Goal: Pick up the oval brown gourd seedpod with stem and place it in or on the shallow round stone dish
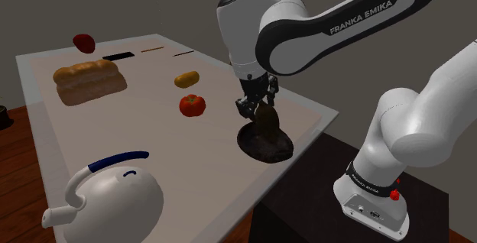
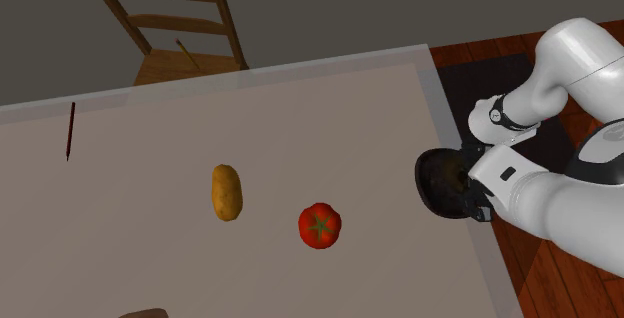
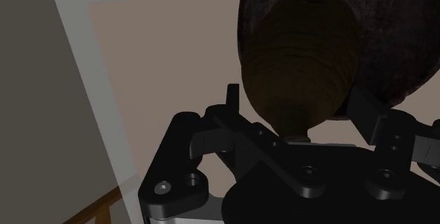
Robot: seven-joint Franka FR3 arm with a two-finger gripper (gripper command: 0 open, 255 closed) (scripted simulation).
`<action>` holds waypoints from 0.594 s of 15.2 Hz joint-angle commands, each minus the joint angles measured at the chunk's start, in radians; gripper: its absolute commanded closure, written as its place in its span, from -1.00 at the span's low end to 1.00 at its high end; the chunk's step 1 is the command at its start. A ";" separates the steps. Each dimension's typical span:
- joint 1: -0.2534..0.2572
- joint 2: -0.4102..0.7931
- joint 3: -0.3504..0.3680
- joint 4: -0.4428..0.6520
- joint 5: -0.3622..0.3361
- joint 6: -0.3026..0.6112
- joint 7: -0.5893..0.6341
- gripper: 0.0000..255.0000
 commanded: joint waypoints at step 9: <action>0.000 0.000 0.000 0.000 0.000 0.001 0.000 -1.00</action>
